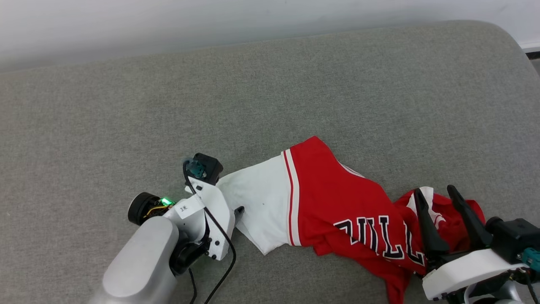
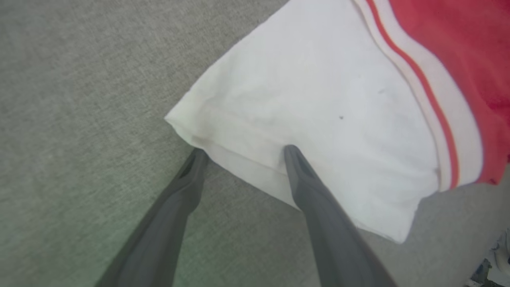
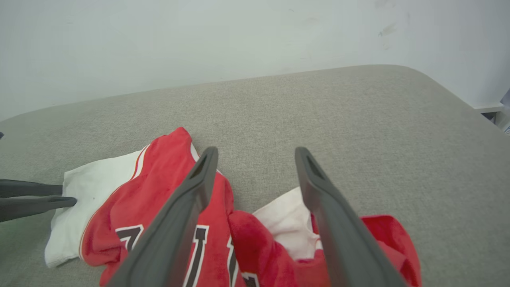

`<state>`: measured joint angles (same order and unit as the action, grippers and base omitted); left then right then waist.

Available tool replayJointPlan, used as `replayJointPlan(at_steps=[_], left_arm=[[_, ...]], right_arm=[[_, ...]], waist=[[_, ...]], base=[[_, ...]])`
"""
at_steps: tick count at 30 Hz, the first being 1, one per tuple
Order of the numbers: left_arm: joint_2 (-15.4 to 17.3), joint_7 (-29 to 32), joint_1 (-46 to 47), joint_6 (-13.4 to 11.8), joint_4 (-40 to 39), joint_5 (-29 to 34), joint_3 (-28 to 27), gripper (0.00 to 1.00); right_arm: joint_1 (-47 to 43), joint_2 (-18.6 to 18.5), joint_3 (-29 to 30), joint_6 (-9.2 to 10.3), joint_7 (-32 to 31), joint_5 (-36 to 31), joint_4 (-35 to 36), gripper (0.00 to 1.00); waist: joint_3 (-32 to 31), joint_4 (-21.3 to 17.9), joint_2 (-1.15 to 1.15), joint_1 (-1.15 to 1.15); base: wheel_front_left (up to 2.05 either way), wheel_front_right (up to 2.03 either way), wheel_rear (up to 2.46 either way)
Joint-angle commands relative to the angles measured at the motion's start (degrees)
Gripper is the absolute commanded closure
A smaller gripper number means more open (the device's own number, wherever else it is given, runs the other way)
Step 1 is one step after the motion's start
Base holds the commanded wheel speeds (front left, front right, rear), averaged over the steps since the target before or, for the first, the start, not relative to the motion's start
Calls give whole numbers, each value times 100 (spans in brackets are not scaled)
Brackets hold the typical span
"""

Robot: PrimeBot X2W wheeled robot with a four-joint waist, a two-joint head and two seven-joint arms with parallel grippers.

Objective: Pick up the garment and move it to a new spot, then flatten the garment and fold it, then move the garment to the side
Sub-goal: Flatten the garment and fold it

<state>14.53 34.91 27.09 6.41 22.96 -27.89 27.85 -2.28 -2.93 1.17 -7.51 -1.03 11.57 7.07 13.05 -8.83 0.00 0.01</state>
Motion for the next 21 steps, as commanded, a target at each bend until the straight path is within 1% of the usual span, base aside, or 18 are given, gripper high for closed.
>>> replayJointPlan(at_steps=[1, 2, 3, 5, 7, 9, 14, 17, 21], left_arm=[[13, 196, -120, 40, 158, -6, 163, 0], [2, 319, -135, 53, 191, -30, 246, 0], [6, 425, -143, 72, 206, -45, 346, 47], [23, 430, -115, 101, 166, -3, 490, 100], [73, 319, -64, 98, 112, 38, 559, 100], [157, 62, 26, 87, 9, 135, 523, 100], [432, -458, 158, 66, -427, 355, 465, 100], [636, -599, 29, -38, -769, 395, 359, 100], [946, -655, -232, -256, -1215, 357, 128, 100]], right_arm=[[88, 9, -26, 4, 44, 20, -18, 0], [96, 7, -31, 4, 57, 31, -33, 0], [112, 8, -41, 4, 58, 35, -50, 0], [122, 8, -34, 4, 88, 61, -86, 0], [124, 8, -28, 4, 95, 107, -131, 0], [124, 8, -3, 4, 109, 138, -177, 0], [18, 8, 160, 4, 104, 180, -257, 0], [-34, 8, 310, 4, 65, 164, -250, 0], [-131, 8, 449, 4, 7, 173, -198, 0]], waist=[[31, -30, 0, -1], [44, -43, 0, -1], [56, -53, 0, -1], [70, -60, 0, -1], [71, -62, 0, -1], [50, -51, 0, -1], [-100, 83, 0, -1], [-223, 200, 0, -1], [-377, 378, 0, -1]], base=[[0, 0, 0], [0, 0, 0], [0, 0, 0], [0, 0, 0], [0, 0, 0], [0, 0, 0], [0, 0, 0], [0, 0, 0], [0, 0, 0]])
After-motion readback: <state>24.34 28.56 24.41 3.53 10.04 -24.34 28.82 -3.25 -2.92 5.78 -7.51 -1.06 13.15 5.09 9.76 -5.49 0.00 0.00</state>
